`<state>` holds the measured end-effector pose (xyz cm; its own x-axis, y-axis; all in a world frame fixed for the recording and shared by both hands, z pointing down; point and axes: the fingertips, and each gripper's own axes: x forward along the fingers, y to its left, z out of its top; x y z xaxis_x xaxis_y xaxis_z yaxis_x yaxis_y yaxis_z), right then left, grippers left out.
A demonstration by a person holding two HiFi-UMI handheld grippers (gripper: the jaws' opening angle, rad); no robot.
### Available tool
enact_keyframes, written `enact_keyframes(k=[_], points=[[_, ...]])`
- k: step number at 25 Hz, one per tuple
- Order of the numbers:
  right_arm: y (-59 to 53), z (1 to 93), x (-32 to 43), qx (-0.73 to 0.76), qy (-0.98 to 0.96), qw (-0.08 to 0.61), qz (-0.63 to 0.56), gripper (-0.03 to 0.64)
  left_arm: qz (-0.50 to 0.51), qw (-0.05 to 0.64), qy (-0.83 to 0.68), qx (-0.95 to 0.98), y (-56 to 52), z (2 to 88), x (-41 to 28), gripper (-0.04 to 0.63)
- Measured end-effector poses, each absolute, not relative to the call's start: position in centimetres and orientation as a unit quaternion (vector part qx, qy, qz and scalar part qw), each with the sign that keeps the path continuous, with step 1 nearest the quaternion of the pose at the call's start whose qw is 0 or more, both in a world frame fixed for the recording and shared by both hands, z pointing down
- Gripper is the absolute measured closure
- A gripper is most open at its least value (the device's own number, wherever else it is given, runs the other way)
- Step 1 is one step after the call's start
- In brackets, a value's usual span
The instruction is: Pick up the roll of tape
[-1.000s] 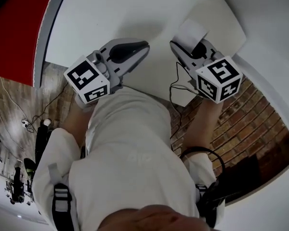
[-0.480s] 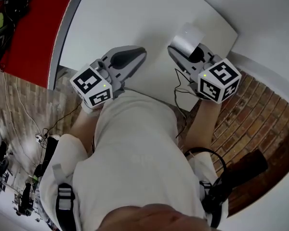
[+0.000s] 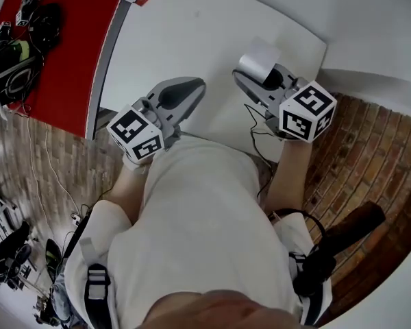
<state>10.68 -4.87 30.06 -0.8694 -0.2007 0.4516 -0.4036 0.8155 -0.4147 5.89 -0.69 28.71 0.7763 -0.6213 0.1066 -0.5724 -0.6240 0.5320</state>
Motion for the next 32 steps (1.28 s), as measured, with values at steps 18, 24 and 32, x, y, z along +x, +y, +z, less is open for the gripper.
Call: enact_keyframes(k=[18, 24, 32], points=[[-2.4, 19.9, 19.9, 0.201, -0.951, -0.015, 0.234, 0.503, -0.028, 0.184, -0.299, 0.936, 0.4, 18.5, 13.7, 0.584], [-2.3, 18.5, 20.8, 0.219, -0.945, -0.059, 0.236, 0.503, -0.028, 0.17, -0.281, 0.944, -0.3, 17.0, 13.4, 0.584], [-0.5, 16.6, 21.6, 0.257, -0.931, -0.104, 0.238, 0.503, -0.02, 0.162, -0.243, 0.956, 1.0, 15.2, 13.2, 0.584]])
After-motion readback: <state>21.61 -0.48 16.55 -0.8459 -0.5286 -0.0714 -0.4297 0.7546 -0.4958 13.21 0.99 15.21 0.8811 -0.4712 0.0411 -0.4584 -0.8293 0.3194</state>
